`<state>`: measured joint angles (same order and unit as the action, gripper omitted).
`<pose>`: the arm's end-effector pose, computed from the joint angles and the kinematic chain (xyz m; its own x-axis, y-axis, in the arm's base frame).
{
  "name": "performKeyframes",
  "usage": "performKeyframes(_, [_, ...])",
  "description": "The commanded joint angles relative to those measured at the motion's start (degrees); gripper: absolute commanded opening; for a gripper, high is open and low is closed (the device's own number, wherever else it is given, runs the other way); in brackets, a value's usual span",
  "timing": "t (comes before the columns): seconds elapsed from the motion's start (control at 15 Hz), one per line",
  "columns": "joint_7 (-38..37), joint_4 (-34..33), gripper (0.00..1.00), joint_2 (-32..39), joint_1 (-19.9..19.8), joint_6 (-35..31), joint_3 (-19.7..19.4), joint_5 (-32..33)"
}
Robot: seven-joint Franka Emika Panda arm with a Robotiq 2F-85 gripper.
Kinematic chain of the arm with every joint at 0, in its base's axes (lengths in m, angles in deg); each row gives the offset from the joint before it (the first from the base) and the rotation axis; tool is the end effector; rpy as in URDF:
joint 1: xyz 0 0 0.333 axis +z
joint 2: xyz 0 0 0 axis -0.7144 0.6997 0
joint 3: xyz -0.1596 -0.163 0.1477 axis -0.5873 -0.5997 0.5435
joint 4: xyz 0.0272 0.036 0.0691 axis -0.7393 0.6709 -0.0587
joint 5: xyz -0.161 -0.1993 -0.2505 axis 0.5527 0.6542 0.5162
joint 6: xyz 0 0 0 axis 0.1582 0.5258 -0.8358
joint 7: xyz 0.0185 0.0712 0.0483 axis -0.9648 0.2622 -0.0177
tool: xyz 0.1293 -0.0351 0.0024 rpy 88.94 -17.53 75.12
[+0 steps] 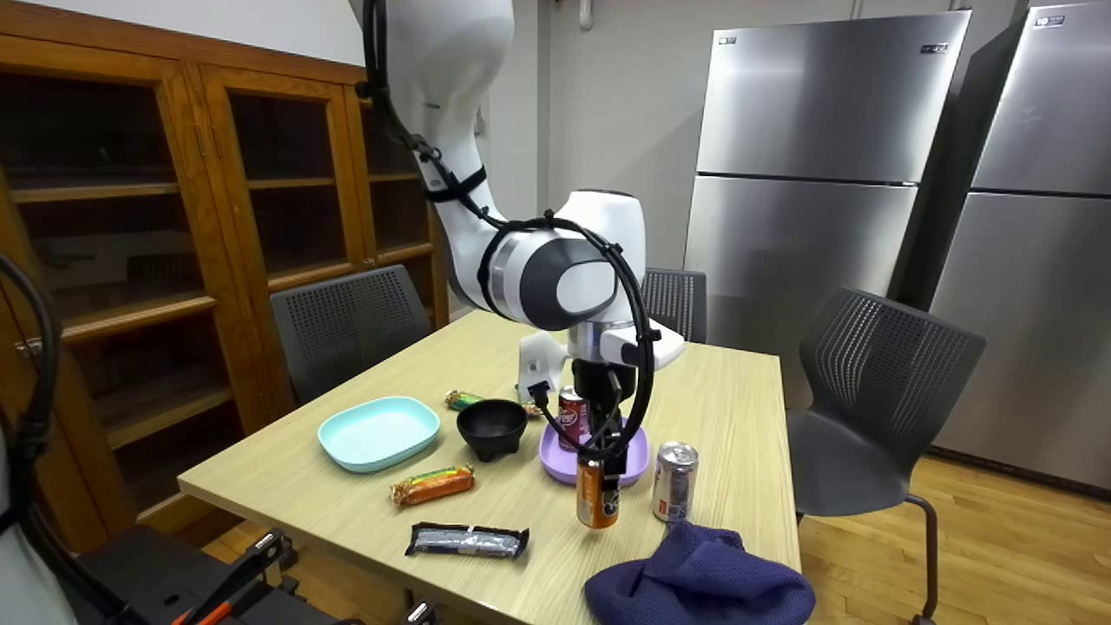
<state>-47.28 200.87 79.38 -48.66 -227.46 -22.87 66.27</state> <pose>0.4328 -0.1937 0.1341 0.5193 -0.8519 0.0680 -0.8546 -0.5172 0.0465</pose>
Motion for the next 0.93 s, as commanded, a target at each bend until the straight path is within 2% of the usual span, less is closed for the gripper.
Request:
performKeyframes(0.0, [-0.6, -1.7, 0.39, -3.0, 0.9, 3.1, 0.5, -0.4])
performKeyframes(0.4, [0.7, -11.0, 0.39, -0.3, 0.0, 7.8, 2.7, -0.4])
performKeyframes(0.87, [2.0, -27.5, 0.39, 9.2, -1.6, 17.1, 5.8, -1.1])
